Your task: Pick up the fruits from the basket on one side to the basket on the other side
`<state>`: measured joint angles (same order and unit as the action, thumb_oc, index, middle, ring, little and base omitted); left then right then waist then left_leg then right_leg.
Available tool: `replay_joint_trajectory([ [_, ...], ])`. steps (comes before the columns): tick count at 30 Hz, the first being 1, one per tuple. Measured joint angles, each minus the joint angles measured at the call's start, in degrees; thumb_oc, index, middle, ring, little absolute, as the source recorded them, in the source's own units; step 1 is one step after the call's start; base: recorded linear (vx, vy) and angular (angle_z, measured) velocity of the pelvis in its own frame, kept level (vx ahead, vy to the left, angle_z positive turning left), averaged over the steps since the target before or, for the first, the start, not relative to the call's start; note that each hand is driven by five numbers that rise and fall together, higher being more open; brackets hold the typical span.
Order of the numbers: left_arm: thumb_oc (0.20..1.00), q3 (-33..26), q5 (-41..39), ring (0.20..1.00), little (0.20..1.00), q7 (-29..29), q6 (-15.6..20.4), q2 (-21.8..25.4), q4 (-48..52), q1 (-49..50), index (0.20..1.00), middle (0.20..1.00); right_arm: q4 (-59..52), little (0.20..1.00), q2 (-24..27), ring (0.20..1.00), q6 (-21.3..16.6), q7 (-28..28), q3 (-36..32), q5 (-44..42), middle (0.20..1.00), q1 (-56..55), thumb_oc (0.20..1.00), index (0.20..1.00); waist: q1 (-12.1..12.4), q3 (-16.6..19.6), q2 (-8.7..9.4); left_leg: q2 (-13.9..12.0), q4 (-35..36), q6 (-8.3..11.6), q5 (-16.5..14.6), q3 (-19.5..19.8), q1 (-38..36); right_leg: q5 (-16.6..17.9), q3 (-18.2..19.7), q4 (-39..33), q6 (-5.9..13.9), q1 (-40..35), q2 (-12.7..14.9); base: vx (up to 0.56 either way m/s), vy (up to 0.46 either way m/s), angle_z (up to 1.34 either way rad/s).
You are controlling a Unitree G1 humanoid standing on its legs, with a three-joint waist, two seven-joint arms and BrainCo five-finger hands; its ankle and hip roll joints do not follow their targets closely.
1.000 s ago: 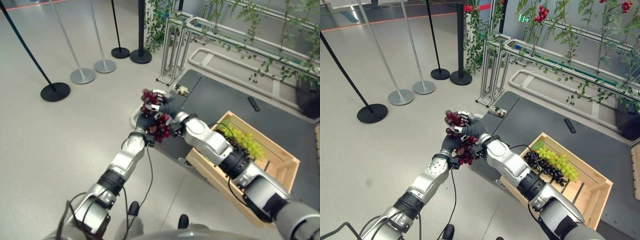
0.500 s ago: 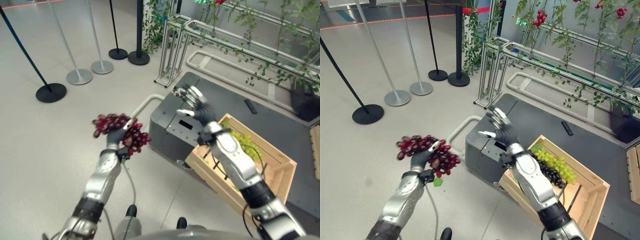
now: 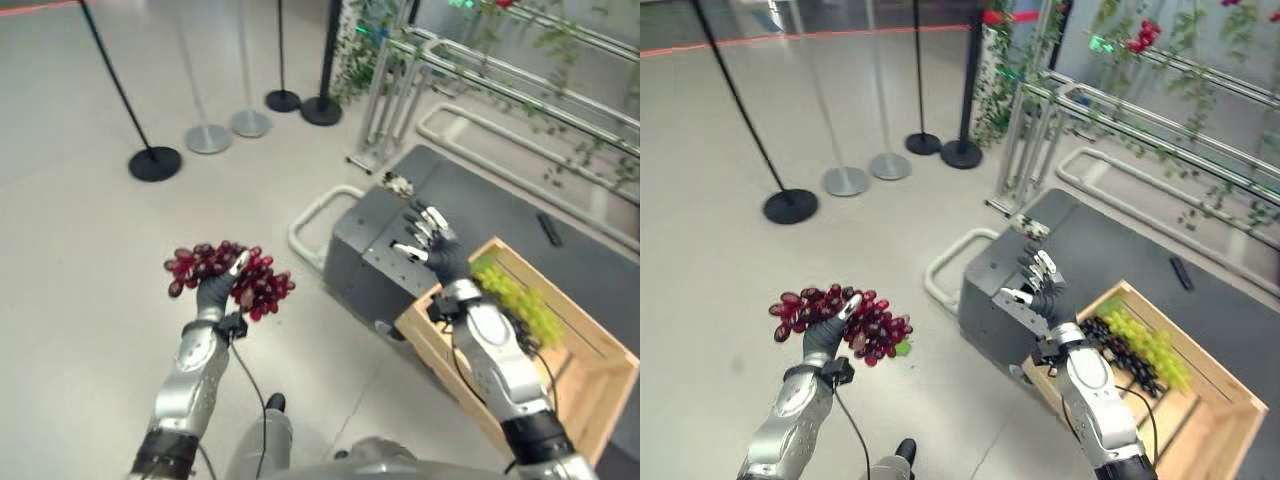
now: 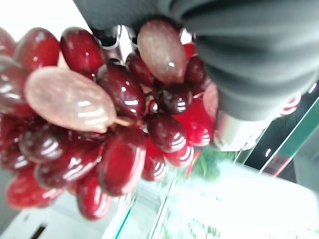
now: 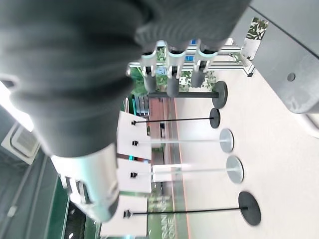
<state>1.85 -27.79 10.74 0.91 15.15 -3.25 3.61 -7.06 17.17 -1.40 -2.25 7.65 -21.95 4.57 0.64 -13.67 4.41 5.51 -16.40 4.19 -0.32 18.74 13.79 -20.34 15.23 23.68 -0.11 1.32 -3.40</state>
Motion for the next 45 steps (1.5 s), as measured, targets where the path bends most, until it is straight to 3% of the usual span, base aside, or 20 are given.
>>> replay_joint_trajectory([
  [5, 0.200, -0.74, -0.64, 0.200, 0.200, -0.92, 0.00, -2.71, 1.80, 7.14, 0.200, 0.200, 0.28, 1.000, 2.33, 1.000, -0.89, -0.56, 0.19, 0.06, 1.000, -1.43, 1.000, 1.000, 3.48, 0.33, -5.31, -2.04, 5.23, 2.92, 4.69, 3.21, 0.60, 1.79, -2.17, -0.80, -2.27, 1.27, -4.41, -0.17, -0.130, 0.54],
  [6, 0.200, -0.79, -1.24, 0.200, 0.200, -1.35, 0.16, -3.46, 4.80, 9.23, 0.200, 0.200, 0.70, 1.000, 3.24, 1.000, -0.73, -0.83, -0.20, 0.07, 1.000, -1.55, 1.000, 1.000, 2.49, -0.27, -6.88, -3.47, 8.33, 2.73, 7.01, 3.28, 1.31, 3.76, -5.36, -1.99, -4.99, 1.57, -5.28, -0.40, -0.053, 1.15],
  [7, 0.200, -0.87, -1.24, 0.200, 0.200, -1.68, 0.15, -3.26, 4.94, 9.43, 0.200, 0.200, 0.58, 1.000, 3.68, 1.000, -0.74, -0.87, -0.11, 0.11, 1.000, -1.53, 1.000, 1.000, 3.38, -0.76, -7.58, -4.26, 10.93, 2.43, 7.45, 2.89, 1.10, 4.02, -5.91, -1.07, -5.37, 2.14, -5.97, -0.39, -0.065, 1.40],
  [8, 0.200, -1.39, -1.35, 0.200, 0.200, -1.61, 0.07, -2.63, 4.55, 9.47, 0.200, 0.200, 0.60, 1.000, 3.23, 1.000, -0.48, -1.32, 0.78, 1.32, 1.000, -1.17, 1.000, 1.000, 3.28, -1.14, -6.91, -4.42, 13.18, 0.22, 0.85, -1.34, 1.94, 5.05, -10.23, -3.25, -6.36, 3.15, -3.11, -0.26, -0.053, 0.97],
  [11, 0.200, -1.40, -2.38, 0.200, 0.200, -1.67, 0.17, -2.82, 4.00, 9.43, 0.200, 0.200, 0.38, 1.000, 3.12, 1.000, -0.44, -1.28, 1.41, 2.65, 1.000, -0.48, 1.000, 1.000, 2.57, -1.50, -5.02, -0.82, 0.75, 1.06, -0.95, -6.31, 3.56, 7.33, -15.25, -7.19, -6.23, 2.27, 2.15, -0.23, -0.064, 1.06],
  [14, 0.200, -1.08, -2.50, 0.200, 0.200, -2.32, 0.71, -3.69, 3.84, 9.81, 0.200, 0.200, -0.60, 1.000, 3.41, 1.000, -0.51, -1.61, 1.25, 4.13, 1.000, -0.40, 1.000, 1.000, 1.97, -0.52, -5.24, -0.05, -8.82, 3.19, -4.94, -12.01, -1.27, 9.57, -27.34, -13.63, -5.57, -1.35, 5.67, -0.21, -0.008, 1.41],
  [15, 0.200, -0.57, -2.50, 0.200, 0.200, -3.09, 0.66, -4.31, 3.66, 8.50, 0.200, 0.200, -1.60, 1.000, 4.03, 1.000, -0.63, -1.85, 0.33, 4.56, 1.000, -1.88, 1.000, 1.000, -0.38, -0.14, -4.73, -0.25, -11.25, 3.04, -5.91, -14.95, -2.45, 9.58, -32.69, -14.69, -5.47, -2.44, 6.71, -0.18, 0.043, 1.85],
  [22, 0.200, -0.83, -2.48, 0.200, 0.200, -3.61, 0.72, -4.35, 3.80, 7.44, 0.200, 0.200, 0.10, 1.000, 2.99, 1.000, -0.53, -1.94, -0.78, 4.98, 1.000, -2.90, 1.000, 1.000, -0.97, 1.47, -6.40, -5.84, 2.57, -0.46, -5.07, -20.42, -7.97, 9.19, -35.76, -12.15, -4.03, -1.85, 7.51, -0.13, 0.173, 1.43],
  [23, 0.200, -0.80, -2.47, 0.200, 0.200, -3.66, 0.64, -4.06, 3.15, 5.71, 0.200, 0.200, 0.31, 1.000, 2.81, 1.000, -0.58, -2.12, -1.48, 4.99, 1.000, -3.85, 1.000, 1.000, -1.41, 1.52, -6.20, -9.58, 1.51, 0.95, -5.64, -25.12, -6.64, 9.00, -40.69, -12.62, -3.75, -2.60, 8.20, -0.06, 0.165, 1.36],
  [26, 0.200, -0.82, -2.32, 0.200, 0.200, -3.38, 0.75, -3.37, 2.75, 5.11, 0.200, 0.200, 2.61, 1.000, 2.09, 1.000, -0.64, -2.35, -2.09, 4.95, 1.000, -3.91, 1.000, 1.000, -0.09, 1.78, -6.88, -15.41, 1.19, 1.31, -5.74, -27.22, -5.33, 8.71, -45.33, -10.67, -1.76, -2.83, 10.17, -0.01, 0.380, 1.16],
  [28, 0.200, 0.71, -2.13, 0.200, 0.200, -3.52, 0.60, -3.55, 1.66, 4.29, 0.200, 0.200, 5.45, 1.000, 2.04, 1.000, -0.43, -2.61, -4.62, 4.94, 1.000, -5.82, 1.000, 1.000, 0.01, 2.59, -8.18, -15.32, 3.46, 0.27, -4.87, -24.17, -5.21, 7.96, -49.98, -7.46, 1.03, -3.49, 13.27, 0.11, 0.390, 1.29],
  [29, 0.200, 1.08, -2.08, 0.200, 0.200, -3.51, 0.62, -3.50, 1.70, 4.31, 0.200, 0.200, 5.52, 1.000, 2.42, 1.000, -0.30, -2.57, -4.77, 4.94, 1.000, -6.47, 1.000, 1.000, 0.14, 2.85, -8.48, -14.94, 4.30, 1.81, -3.28, -23.08, -5.52, 7.58, -50.57, -6.26, 1.73, -3.53, 14.24, 0.06, 0.237, 1.17],
  [31, 0.200, 1.16, 0.11, 0.200, 0.200, -3.36, 0.57, -2.35, 1.36, 4.08, 0.200, 0.200, 6.68, 1.000, 0.63, 1.000, 0.27, -2.35, -3.87, 4.88, 1.000, -8.19, 1.000, 1.000, 0.14, 3.45, -5.69, -9.43, 4.87, -0.25, -2.43, -21.39, -4.79, 7.61, -51.81, -0.92, 2.17, -3.09, 21.12, 0.10, 0.271, 1.12],
  [35, 0.200, -0.31, 0.16, 0.200, 0.200, -1.55, 0.70, 0.59, 0.67, 2.80, 0.200, 0.200, 6.76, 1.000, -3.28, 1.000, 0.49, -1.83, 0.36, 4.36, 1.000, -8.48, 1.000, 1.000, 2.87, 4.74, -2.88, -3.00, 3.53, -5.00, -3.09, -16.03, -2.66, 13.81, -48.90, 7.76, 1.00, -1.43, 27.47, 0.20, 0.285, 1.13],
  [36, 0.200, -0.63, 0.16, 0.200, 0.200, -0.76, 0.87, 0.25, -1.32, 1.01, 0.200, 0.200, 7.11, 1.000, -3.00, 1.000, 0.45, -1.85, 1.29, 4.42, 1.000, -9.30, 1.000, 1.000, 2.11, 4.07, -3.48, -0.60, 2.43, -5.88, -2.55, -9.91, -2.80, 16.25, -40.52, 14.34, 0.39, 0.53, 26.58, 0.15, 0.169, 1.93],
  [37, 0.200, -0.70, 0.17, 0.200, 0.200, -0.12, 0.84, 0.38, -2.05, 0.78, 0.200, 0.200, 7.20, 1.000, -2.94, 1.000, 0.80, -1.80, 2.03, 4.41, 1.000, -9.00, 1.000, 1.000, 1.67, 4.45, -4.06, -0.27, 3.14, -6.81, -2.06, -8.96, -2.61, 15.37, -37.12, 15.78, 2.25, 0.85, 25.21, 0.34, 0.185, 2.12],
  [38, 0.200, -0.77, 0.24, 0.200, 0.200, 0.64, 1.22, 1.15, -2.36, 0.48, 0.200, 0.200, 7.28, 1.000, -3.09, 1.000, 0.64, -1.67, 2.78, 4.42, 1.000, -9.12, 1.000, 1.000, 1.12, 4.29, -4.82, -0.95, 4.72, -6.84, -0.94, -5.39, -2.12, 13.06, -24.53, 14.30, 5.74, 4.35, 17.50, 0.41, 0.154, 1.62],
  [40, 0.200, 0.00, 1.15, 0.200, 0.200, 0.91, 0.60, 2.30, -2.74, 0.73, 0.200, 0.200, 7.34, 1.000, -3.12, 1.000, 0.75, -1.56, 3.17, 4.38, 1.000, -7.18, 1.000, 1.000, 2.19, 3.14, -5.68, -0.63, 5.37, -6.80, -1.01, -1.79, -2.34, 9.02, -17.05, 11.64, 7.58, 9.44, 9.66, 0.40, 0.077, 1.00],
  [43, 0.200, 1.22, 2.03, 0.200, 0.200, 0.96, 0.51, 1.59, -2.67, 0.93, 0.200, 0.200, 7.52, 1.000, -2.79, 1.000, 0.74, -1.70, 2.74, 4.25, 1.000, -6.93, 1.000, 1.000, 0.92, 2.61, -4.97, 1.41, 7.97, -7.50, -0.59, 1.59, -5.92, 7.58, -20.45, 2.88, 5.38, 14.16, 8.25, 0.29, -0.029, 1.05],
  [45, 0.200, 1.90, 2.22, 0.200, 0.200, 0.54, 0.64, 0.65, -2.49, 0.73, 0.200, 0.200, 7.58, 1.000, -3.06, 1.000, 0.64, -1.98, 2.78, 4.22, 1.000, -6.70, 1.000, 1.000, -2.85, 2.05, -4.51, 3.10, 6.72, -9.07, -2.49, 5.83, -6.32, 9.64, -13.76, -5.44, 6.47, 18.23, 3.60, 0.50, 0.000, 1.70],
])
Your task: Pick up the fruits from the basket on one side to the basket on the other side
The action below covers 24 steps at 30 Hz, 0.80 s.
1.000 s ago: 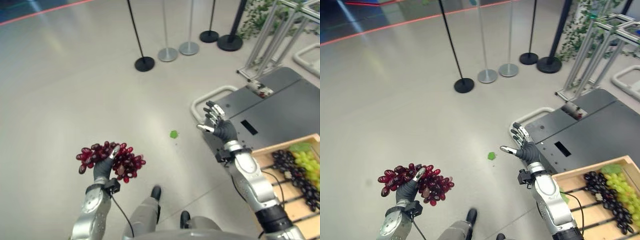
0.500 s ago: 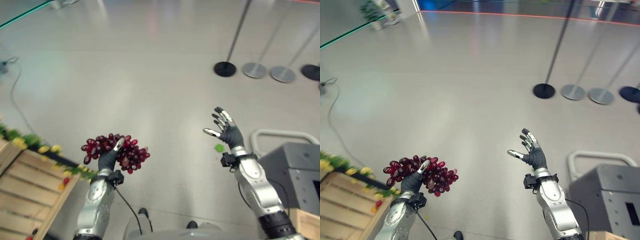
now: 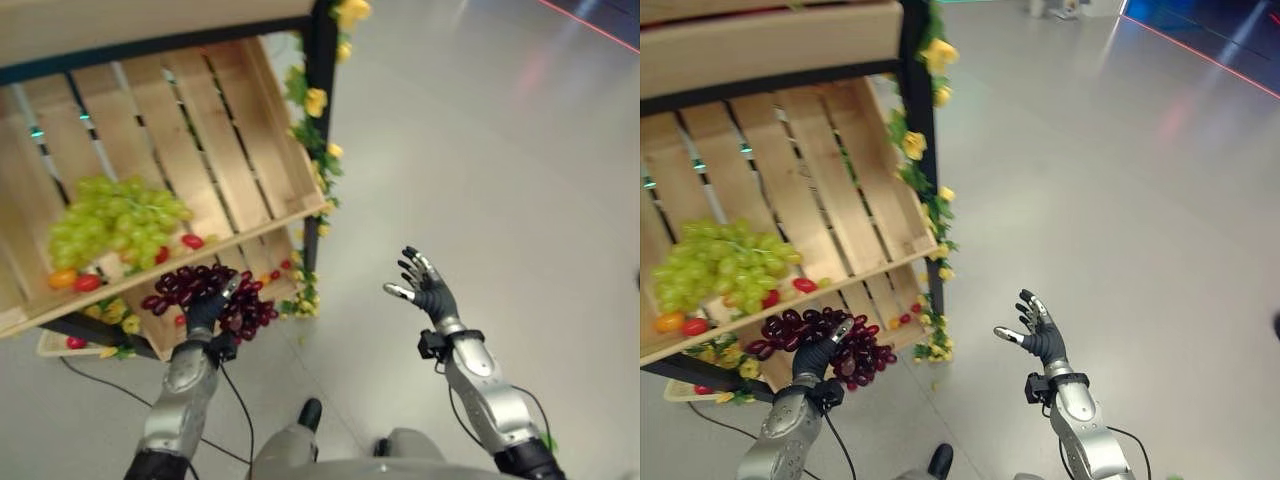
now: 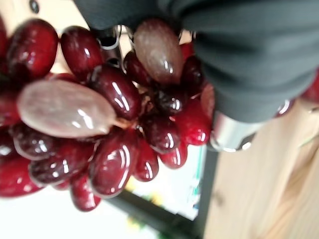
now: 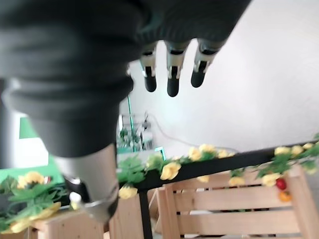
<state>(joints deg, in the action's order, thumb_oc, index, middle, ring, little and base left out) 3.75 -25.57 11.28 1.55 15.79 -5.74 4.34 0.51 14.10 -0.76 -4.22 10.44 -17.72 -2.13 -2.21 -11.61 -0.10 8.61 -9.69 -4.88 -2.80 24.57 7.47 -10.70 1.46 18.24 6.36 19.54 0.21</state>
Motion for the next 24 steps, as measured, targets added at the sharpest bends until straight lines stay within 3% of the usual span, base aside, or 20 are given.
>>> replay_joint_trajectory([
  [2, 0.200, 0.89, 0.03, 0.200, 0.200, -0.10, -0.04, -0.61, -0.95, -1.08, 0.200, 0.200, 0.01, 1.000, 0.34, 1.000, -0.23, -0.06, -0.86, -0.37, 1.000, -0.85, 1.000, 1.000, -2.03, -0.65, -0.18, 1.89, -3.96, 0.99, -2.01, 6.64, 0.25, 0.54, 12.26, -3.97, 0.25, 0.20, -4.86, 0.28, -0.080, 2.08],
  [3, 0.200, 2.02, 0.08, 0.200, 0.200, -0.76, -0.09, 0.05, -0.61, -0.31, 0.200, 0.200, 0.50, 1.000, -0.33, 1.000, -0.07, -0.35, -1.49, -1.13, 1.000, -3.12, 1.000, 1.000, -3.97, -0.76, 1.93, 2.64, -2.55, 1.72, -2.12, 6.00, -2.11, 4.17, 9.87, -7.04, -1.56, -0.16, -3.38, 0.37, -0.169, 2.22],
  [5, 0.200, 1.95, 0.09, 0.200, 0.200, -1.91, -0.07, 0.08, -0.10, 2.28, 0.200, 0.200, 0.19, 1.000, 0.08, 1.000, -0.08, 0.11, -1.62, -1.02, 1.000, -4.96, 1.000, 1.000, -3.37, 0.00, 4.07, 3.89, -1.30, 2.26, -4.45, 5.07, -5.85, 6.88, 6.53, -4.00, -5.04, -0.48, -1.23, 0.29, -0.100, 1.28],
  [6, 0.200, 2.35, 0.10, 0.200, 0.200, -2.79, -0.07, 0.08, 2.03, 8.36, 0.200, 0.200, 1.62, 1.000, 1.44, 1.000, -0.04, 0.54, -1.08, -0.98, 1.000, -4.86, 1.000, 1.000, -2.56, 1.76, 2.10, 2.47, -1.12, 2.92, -6.89, 4.60, -8.48, 8.26, 4.26, -1.90, -4.82, -1.42, -1.27, 0.16, -0.032, 0.22],
  [8, 0.200, 1.94, 0.10, 0.200, 0.200, -3.57, -0.07, -0.43, 2.41, 10.88, 0.200, 0.200, 1.87, 1.000, 2.30, 1.000, -0.18, 0.96, -1.84, -0.99, 1.000, -4.13, 1.000, 1.000, -0.55, 2.67, -0.67, 0.76, -3.40, 3.74, -9.79, 3.91, -8.22, 8.18, 3.81, -2.30, -4.95, -1.85, -3.26, 0.26, -0.077, -0.23],
  [9, 0.200, 1.39, 0.08, 0.200, 0.200, -3.94, -0.08, -0.83, 2.92, 11.75, 0.200, 0.200, 2.19, 1.000, 2.70, 1.000, -0.12, 1.05, -2.63, -1.00, 1.000, -2.79, 1.000, 1.000, 0.47, 2.74, -2.41, 0.15, -5.21, 4.93, -10.91, 4.09, -7.61, 8.68, 2.61, -2.50, -6.87, -2.15, -3.88, 0.21, -0.064, 0.06],
  [11, 0.200, 0.64, -0.09, 0.200, 0.200, -4.33, -0.19, -3.22, 2.93, 13.31, 0.200, 0.200, 2.43, 1.000, 3.56, 1.000, 0.00, 1.07, -3.08, -1.02, 1.000, -1.94, 1.000, 1.000, 0.03, 2.52, -2.78, 1.40, -12.19, 8.64, -12.26, 3.89, -5.84, 9.29, 1.46, -3.94, -9.46, -4.83, -4.12, 0.08, -0.052, 0.40],
  [12, 0.200, 0.58, -0.29, 0.200, 0.200, -4.46, -0.29, -4.34, 3.14, 14.46, 0.200, 0.200, 2.00, 1.000, 4.21, 1.000, -0.07, 1.21, -3.11, -1.02, 1.000, -1.56, 1.000, 1.000, 1.76, 2.35, -2.35, 3.92, -18.78, 12.60, -11.53, 3.01, -3.48, 9.83, 0.43, -7.40, -11.09, -8.62, -3.53, 0.01, -0.067, 0.57],
  [13, 0.200, 0.64, -0.34, 0.200, 0.200, -4.84, -0.48, -4.92, 3.00, 13.91, 0.200, 0.200, 1.63, 1.000, 4.79, 1.000, -0.28, 1.19, -3.64, -1.02, 1.000, -2.01, 1.000, 1.000, 0.77, 2.21, -1.98, 5.36, -25.09, 16.72, -10.48, 0.85, -1.17, 9.96, -0.66, -9.18, -11.17, -9.70, -3.14, 0.04, -0.075, 0.70],
  [14, 0.200, 0.44, -0.37, 0.200, 0.200, -5.02, -0.56, -5.42, 3.02, 14.11, 0.200, 0.200, 1.85, 1.000, 4.85, 1.000, -0.13, 1.16, -3.91, -1.00, 1.000, -1.50, 1.000, 1.000, 1.92, 2.24, -1.76, 6.19, -27.64, 16.99, -10.27, -1.08, 1.67, 10.26, -1.64, -11.06, -11.50, -11.00, -2.69, 0.10, 0.007, 0.87],
  [16, 0.200, -0.20, -0.46, 0.200, 0.200, -5.57, -0.90, -5.84, 4.16, 14.39, 0.200, 0.200, 2.43, 1.000, 4.56, 1.000, -0.08, 0.95, -5.15, -0.99, 1.000, -0.85, 1.000, 1.000, 2.89, 1.55, -0.87, 4.81, -22.74, 14.41, -8.99, -6.15, 4.24, 11.12, -1.96, -15.38, -11.74, -14.68, -2.21, 0.12, 0.036, 0.83],
  [17, 0.200, -0.68, -0.51, 0.200, 0.200, -5.66, -1.07, -5.72, 4.61, 14.61, 0.200, 0.200, 2.92, 1.000, 4.47, 1.000, 0.01, 0.66, -5.34, -0.98, 1.000, -0.27, 1.000, 1.000, 3.54, 0.98, -0.54, 2.23, -17.61, 12.03, -7.77, -6.48, 5.29, 11.23, -0.57, -17.61, -11.72, -17.38, -2.09, 0.09, 0.043, 0.55],
  [18, 0.200, -0.85, -0.51, 0.200, 0.200, -5.66, -1.23, -5.73, 4.60, 14.61, 0.200, 0.200, 2.91, 1.000, 4.25, 1.000, -0.02, 0.72, -5.28, -0.97, 1.000, -0.05, 1.000, 1.000, 3.68, 0.68, -0.61, 0.95, -14.99, 11.58, -7.49, -6.10, 5.64, 11.07, 0.70, -18.08, -11.46, -18.37, -1.98, 0.13, 0.088, 0.50],
  [19, 0.200, -0.82, -0.48, 0.200, 0.200, -5.98, -1.60, -5.62, 4.62, 14.90, 0.200, 0.200, 2.93, 1.000, 3.68, 1.000, -0.02, 0.69, -5.18, -0.96, 1.000, 0.19, 1.000, 1.000, 4.03, 0.52, -0.80, -1.43, -7.95, 9.89, -5.93, -5.50, 4.96, 10.88, 1.97, -19.05, -11.20, -19.83, -1.89, 0.06, 0.073, 0.14],
  [20, 0.200, -0.50, -0.48, 0.200, 0.200, -6.37, -1.71, -5.53, 4.81, 15.12, 0.200, 0.200, 3.78, 1.000, 3.82, 1.000, -0.09, 0.67, -5.13, -0.92, 1.000, 0.68, 1.000, 1.000, 4.81, 0.04, -1.26, -4.97, -4.18, 9.20, -4.92, -5.66, 5.59, 10.72, 1.97, -19.01, -10.88, -20.36, -2.19, 0.10, 0.161, 0.05],
  [21, 0.200, -0.45, -0.49, 0.200, 0.200, -6.76, -1.77, -5.59, 4.93, 15.23, 0.200, 0.200, 4.43, 1.000, 4.10, 1.000, -0.05, 0.59, -5.45, -0.89, 1.000, 1.35, 1.000, 1.000, 4.53, -0.47, -1.93, -7.53, -0.45, 9.69, -2.78, -5.74, 5.46, 10.22, 1.68, -19.06, -10.12, -21.15, -2.56, 0.10, 0.153, -0.09],
  [24, 0.200, -0.43, -0.44, 0.200, 0.200, -7.95, -1.98, -5.47, 5.66, 16.08, 0.200, 0.200, 6.21, 1.000, 5.25, 1.000, 0.12, 0.64, -5.51, -0.25, 1.000, 0.80, 1.000, 1.000, 4.69, -0.71, -2.65, -9.54, 5.24, 10.28, 1.79, -5.78, 3.02, 9.08, 0.70, -19.19, -8.77, -21.87, -2.54, 0.08, 0.081, -0.07],
])
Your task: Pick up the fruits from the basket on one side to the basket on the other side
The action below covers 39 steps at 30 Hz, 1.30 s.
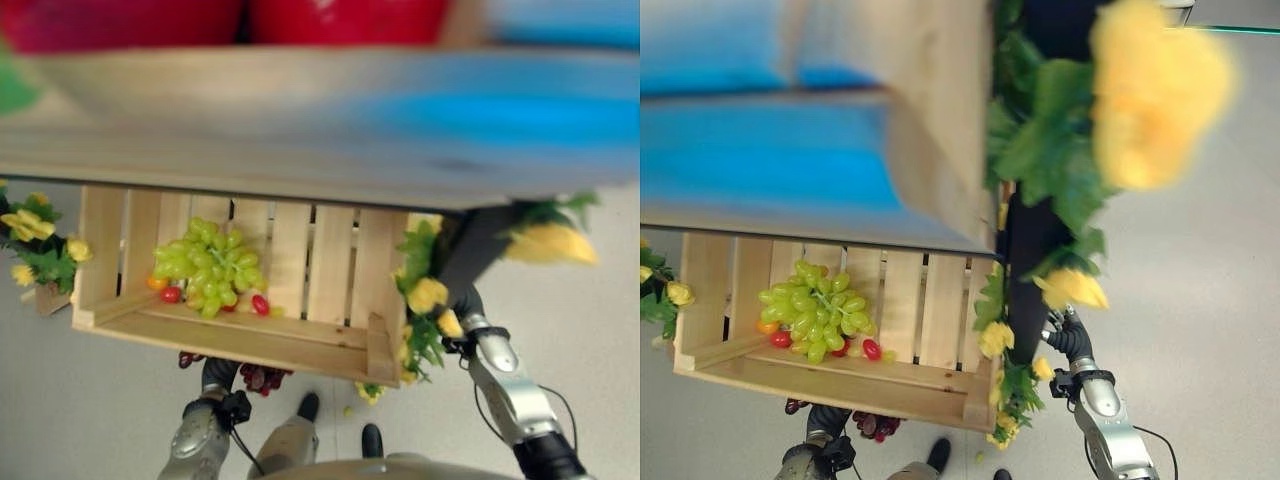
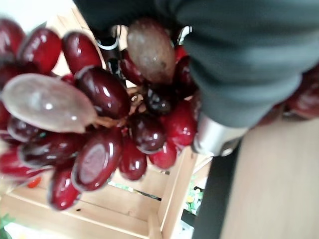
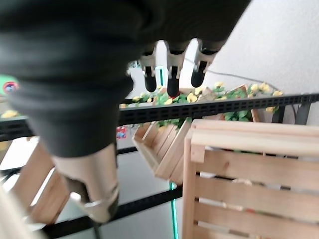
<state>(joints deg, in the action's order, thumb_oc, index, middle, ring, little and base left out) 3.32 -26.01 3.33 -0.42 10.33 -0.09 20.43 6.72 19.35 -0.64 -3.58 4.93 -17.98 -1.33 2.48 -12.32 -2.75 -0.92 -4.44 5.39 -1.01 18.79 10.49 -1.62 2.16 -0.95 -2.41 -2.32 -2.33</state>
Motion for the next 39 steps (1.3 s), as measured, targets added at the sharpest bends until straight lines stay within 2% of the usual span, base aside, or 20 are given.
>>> replay_joint_trajectory([
  [1, 0.200, 0.01, 0.03, 0.200, 0.200, -0.13, -0.24, 0.09, 0.29, 0.24, 0.200, 0.200, 0.33, 1.000, 0.08, 1.000, 0.51, 0.04, -0.02, 0.12, 1.000, -0.03, 1.000, 1.000, -0.02, 0.07, -0.23, -0.13, 0.11, -0.45, 0.54, 0.00, -1.25, -0.29, -0.17, -0.15, 0.33, -0.52, -0.04, 0.13, 0.082, -0.09],
  [2, 0.200, 0.06, 0.04, 0.200, 0.200, -0.64, -0.45, 0.85, 0.88, 0.67, 0.200, 0.200, 0.48, 1.000, -0.63, 1.000, 0.94, 0.08, -0.08, 0.51, 1.000, -0.07, 1.000, 1.000, 0.07, -0.36, 0.25, -0.11, 1.63, 0.36, 3.42, -0.07, -3.46, -0.88, -1.21, -0.14, 1.42, -1.48, 0.75, 0.09, 0.057, 0.01],
  [3, 0.200, 0.03, 0.05, 0.200, 0.200, -1.02, -0.45, 1.40, 1.27, 0.99, 0.200, 0.200, 1.02, 1.000, -1.12, 1.000, 0.94, 0.30, -1.07, 0.49, 1.000, -0.36, 1.000, 1.000, 0.01, -0.36, 1.19, 0.49, 3.08, -0.32, 4.30, -0.20, -4.04, -1.18, -1.89, -0.21, 2.00, -1.59, 1.60, 0.08, 0.065, 0.09],
  [4, 0.200, -0.03, 0.04, 0.200, 0.200, -1.17, -0.45, 2.52, 2.12, 0.97, 0.200, 0.200, 1.13, 1.000, -0.59, 1.000, 1.07, 0.25, -3.01, 0.51, 1.000, -1.20, 1.000, 1.000, -0.02, -0.38, 2.56, 1.53, 4.55, -1.27, 5.38, -0.82, -4.30, -1.82, -2.44, -0.15, 3.40, -1.08, 3.14, 0.06, 0.044, 0.05],
  [6, 0.200, -0.04, 0.04, 0.200, 0.200, -1.60, -0.76, 5.00, 2.33, 1.07, 0.200, 0.200, 1.18, 1.000, -0.44, 1.000, 1.28, 0.26, -5.24, 0.51, 1.000, -1.92, 1.000, 1.000, 0.18, -0.12, 3.63, 2.82, 5.22, -2.27, 5.68, -1.57, -4.80, -1.85, -2.85, -0.20, 4.73, -1.13, 5.00, 0.07, 0.052, -0.12],
  [10, 0.200, -0.15, 0.04, 0.200, 0.200, -1.66, -1.48, 6.05, 2.33, 1.18, 0.200, 0.200, 1.08, 1.000, -0.29, 1.000, 1.60, 0.54, -6.53, 0.49, 1.000, -2.96, 1.000, 1.000, 0.08, 0.03, 3.97, 3.88, 5.76, -2.94, 6.36, -2.45, -4.92, -1.26, -2.89, -1.02, 6.17, -1.21, 6.42, 0.04, 0.032, -0.07],
  [20, 0.200, -1.46, 0.02, 0.200, 0.200, -0.78, -1.79, 4.70, 2.31, 1.31, 0.200, 0.200, 0.82, 1.000, -0.51, 1.000, 2.10, 1.20, -4.58, 0.52, 1.000, -3.23, 1.000, 1.000, 0.17, 0.04, 3.99, 2.79, 6.09, -2.67, 6.31, -2.56, -5.87, 0.45, -3.11, -4.26, 5.00, -3.45, 5.32, 0.00, 0.001, 0.00],
  [34, 0.200, -2.34, 0.00, 0.200, 0.200, -0.45, -2.64, 3.85, 2.32, 1.61, 0.200, 0.200, 0.81, 1.000, -0.67, 1.000, 2.20, 1.19, -3.78, 0.53, 1.000, -3.33, 1.000, 1.000, 0.09, 0.05, 3.95, 2.43, 6.05, -2.42, 6.14, -2.71, -6.77, 0.28, -2.97, -4.26, 5.08, -4.29, 5.02, -0.03, -0.035, -0.01],
  [39, 0.200, -2.68, -0.45, 0.200, 0.200, -0.35, -2.64, 3.90, 2.32, 1.68, 0.200, 0.200, 0.76, 1.000, -0.64, 1.000, 2.18, 1.28, -2.95, 0.52, 1.000, -3.35, 1.000, 1.000, 0.17, -0.14, 3.57, 1.84, 5.58, -1.73, 5.89, -2.54, -6.49, 0.35, -3.21, -4.25, 4.61, -4.11, 4.29, -0.11, -0.111, 0.00],
])
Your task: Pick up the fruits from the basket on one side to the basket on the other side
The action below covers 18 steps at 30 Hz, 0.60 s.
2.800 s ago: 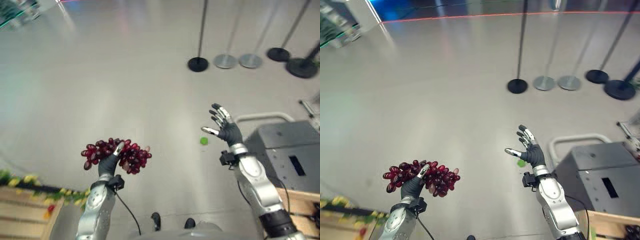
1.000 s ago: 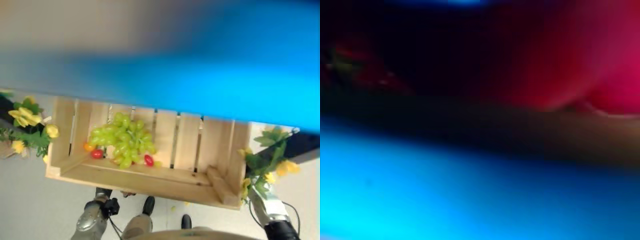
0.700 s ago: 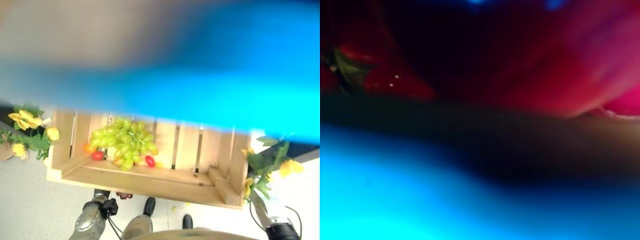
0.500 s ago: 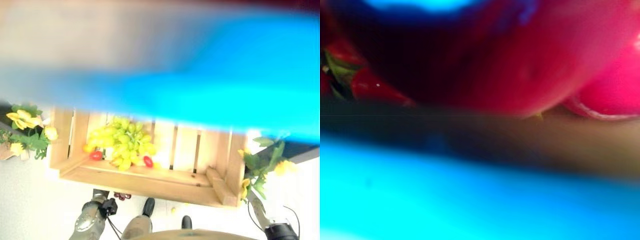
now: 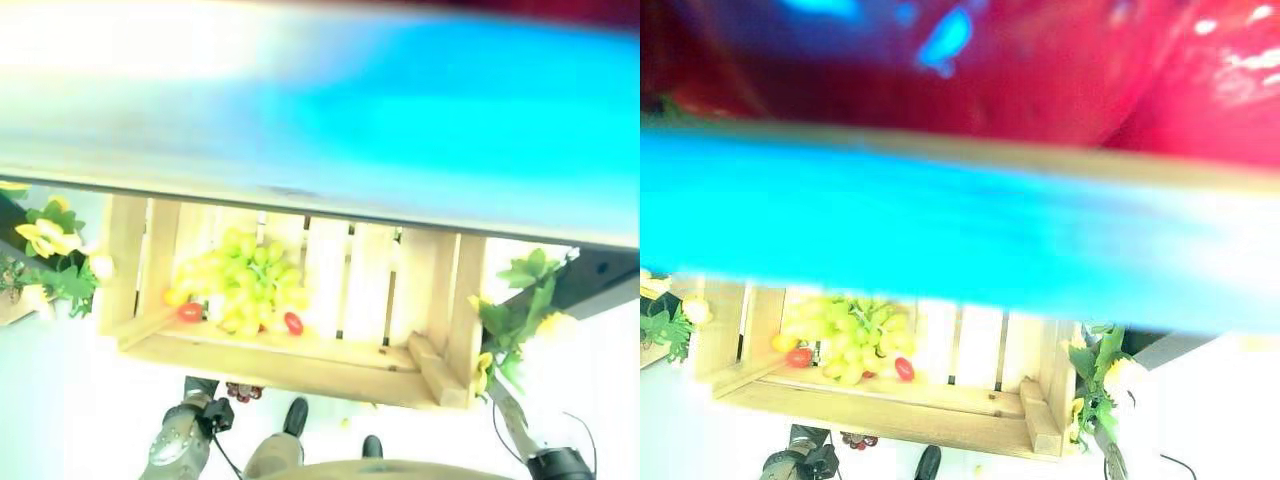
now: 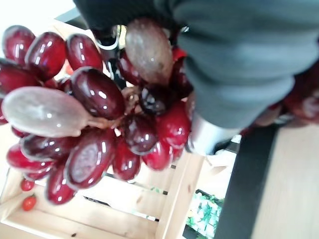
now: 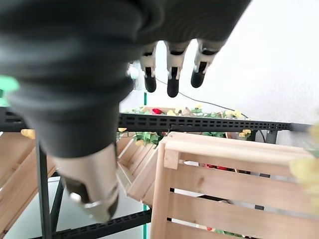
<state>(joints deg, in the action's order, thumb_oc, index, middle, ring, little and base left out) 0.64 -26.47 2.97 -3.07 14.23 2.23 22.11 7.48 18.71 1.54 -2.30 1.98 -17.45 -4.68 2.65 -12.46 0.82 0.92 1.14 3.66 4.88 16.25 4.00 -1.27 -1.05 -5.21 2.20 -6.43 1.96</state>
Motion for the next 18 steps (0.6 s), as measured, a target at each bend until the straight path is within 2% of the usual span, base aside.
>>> replay_joint_trajectory([
  [5, 0.200, -0.16, -1.59, 0.200, 0.200, 0.26, 0.00, -0.19, -0.05, -1.71, 0.200, 0.200, -0.48, 1.000, 0.08, 1.000, -0.12, -0.09, 0.58, 0.01, 1.000, 0.06, 1.000, 1.000, -0.03, -0.97, -1.89, -0.38, -1.70, 1.32, 0.65, 1.01, 2.75, 0.70, -2.28, 0.16, -1.30, 0.76, -1.69, -0.24, -0.085, 0.28],
  [6, 0.200, 0.42, -1.83, 0.200, 0.200, 0.61, 0.00, -0.31, -0.40, -3.29, 0.200, 0.200, -0.60, 1.000, 0.46, 1.000, -0.20, -0.41, 0.39, 0.03, 1.000, 0.04, 1.000, 1.000, -1.54, -1.32, -2.45, -1.27, -1.92, 1.59, 1.71, -2.92, 3.99, 0.39, -4.86, 0.54, -1.93, 0.69, -1.70, -0.23, -0.065, 0.60],
  [7, 0.200, 0.37, -1.83, 0.200, 0.200, 0.61, 0.01, -0.49, -0.44, -3.78, 0.200, 0.200, -0.60, 1.000, 0.53, 1.000, -0.22, -0.62, 0.27, 0.11, 1.000, 0.17, 1.000, 1.000, -1.87, -1.50, -2.57, -1.84, -1.62, 1.76, 1.44, -3.89, 3.88, 0.16, -5.37, 1.36, -2.49, 1.50, -1.77, -0.25, -0.074, 0.33],
  [8, 0.200, 0.13, -1.84, 0.200, 0.200, 0.59, 0.09, -0.10, -1.18, -4.89, 0.200, 0.200, -0.55, 1.000, -0.31, 1.000, -0.17, -0.71, 0.24, 0.60, 1.000, 0.83, 1.000, 1.000, -1.21, -2.31, -0.05, 0.25, -9.08, 2.40, -2.28, -5.53, 5.57, 0.74, -5.93, 1.78, -2.47, 2.43, 0.91, -0.10, -0.018, -0.27],
  [9, 0.200, -0.02, -1.84, 0.200, 0.200, 0.60, 0.09, 0.03, -1.51, -4.75, 0.200, 0.200, -0.87, 1.000, -0.68, 1.000, -0.20, -0.63, 0.57, 0.95, 1.000, 1.23, 1.000, 1.000, -0.94, -2.17, 1.44, 2.12, -13.02, 2.59, -4.42, -5.64, 5.83, 0.92, -5.93, 1.93, -2.04, 2.71, 2.65, -0.15, -0.020, -0.55],
  [10, 0.200, 0.04, -1.92, 0.200, 0.200, 0.61, 0.04, -0.40, -1.84, -4.33, 0.200, 0.200, -3.86, 1.000, 0.14, 1.000, -0.42, -0.55, 0.76, 1.09, 1.000, 0.49, 1.000, 1.000, -0.66, -2.24, 0.76, 2.58, -14.30, 2.63, -5.83, -6.89, 3.60, 1.19, -6.66, 1.84, -1.04, 2.96, 3.55, -0.20, -0.006, -0.25],
  [11, 0.200, 0.34, -1.89, 0.200, 0.200, 0.55, 0.02, -1.03, -1.87, -4.29, 0.200, 0.200, -4.93, 1.000, 0.66, 1.000, -0.71, -0.45, 0.64, 1.11, 1.000, 0.07, 1.000, 1.000, -2.09, -2.18, -0.82, 1.69, -13.28, 2.69, -7.14, -6.59, 1.97, 1.01, -7.34, 2.23, -0.77, 2.89, 2.84, -0.25, 0.012, 0.31],
  [12, 0.200, 0.66, -1.87, 0.200, 0.200, 0.17, 0.00, -2.34, -1.91, -4.79, 0.200, 0.200, -4.36, 1.000, 0.35, 1.000, -0.60, -0.55, -1.53, 1.12, 1.000, 0.18, 1.000, 1.000, -4.29, -2.53, -1.72, 2.23, -13.96, 2.40, -8.24, -6.39, 2.13, 0.22, -9.23, 4.27, -0.21, 2.95, 3.52, -0.14, 0.034, 0.58],
  [14, 0.200, 0.96, -1.84, 0.200, 0.200, -0.13, -0.01, -2.62, -1.87, -4.97, 0.200, 0.200, -4.36, 1.000, 0.69, 1.000, -0.56, -0.61, -3.03, 1.11, 1.000, 0.10, 1.000, 1.000, -5.14, -2.21, -1.45, 3.49, -14.36, 2.57, -7.97, -5.19, 2.67, -1.66, -9.74, 7.69, 0.84, 4.57, 4.29, -0.19, 0.092, 0.36],
  [15, 0.200, 1.40, -1.83, 0.200, 0.200, -0.14, -0.04, -2.43, -2.09, -5.72, 0.200, 0.200, -4.08, 1.000, 0.22, 1.000, -0.78, -0.67, -3.92, 1.09, 1.000, 0.08, 1.000, 1.000, -6.49, -1.96, -1.01, 4.59, -17.14, 8.01, -10.99, -4.47, 3.61, -1.45, -11.72, 8.47, 0.77, 5.87, 6.24, -0.30, 0.195, 0.12],
  [16, 0.200, 2.60, -1.82, 0.200, 0.200, -0.29, -0.07, -2.58, -2.31, -6.41, 0.200, 0.200, -5.14, 1.000, 1.72, 1.000, -0.76, -0.63, -3.88, 1.07, 1.000, -0.15, 1.000, 1.000, -6.52, -1.97, -1.88, 5.86, -26.75, 3.11, -14.54, -5.04, 4.63, -2.67, -11.91, 12.39, 2.50, 7.11, 7.45, -0.18, 0.142, 0.05],
  [17, 0.200, 3.05, -1.79, 0.200, 0.200, -0.45, -0.11, -2.52, -2.31, -6.52, 0.200, 0.200, -5.50, 1.000, 1.54, 1.000, -0.84, -0.63, -3.61, 1.06, 1.000, -0.53, 1.000, 1.000, -6.87, -1.92, -2.28, 6.20, -26.51, 2.93, -15.74, -5.02, 3.86, -2.87, -12.13, 13.44, 2.74, 7.18, 7.84, -0.24, 0.178, 0.18],
  [18, 0.200, 4.27, -1.75, 0.200, 0.200, -0.65, -0.20, -2.49, -2.34, -7.01, 0.200, 0.200, -3.61, 1.000, -0.09, 1.000, -0.18, -2.85, -6.06, 0.96, 1.000, 0.52, 1.000, 1.000, -8.09, -1.85, -2.05, 7.46, -26.95, 1.93, -16.33, -3.32, 3.62, -4.38, -12.15, 17.67, 3.31, 7.48, 8.81, -0.17, 0.111, 0.27],
])
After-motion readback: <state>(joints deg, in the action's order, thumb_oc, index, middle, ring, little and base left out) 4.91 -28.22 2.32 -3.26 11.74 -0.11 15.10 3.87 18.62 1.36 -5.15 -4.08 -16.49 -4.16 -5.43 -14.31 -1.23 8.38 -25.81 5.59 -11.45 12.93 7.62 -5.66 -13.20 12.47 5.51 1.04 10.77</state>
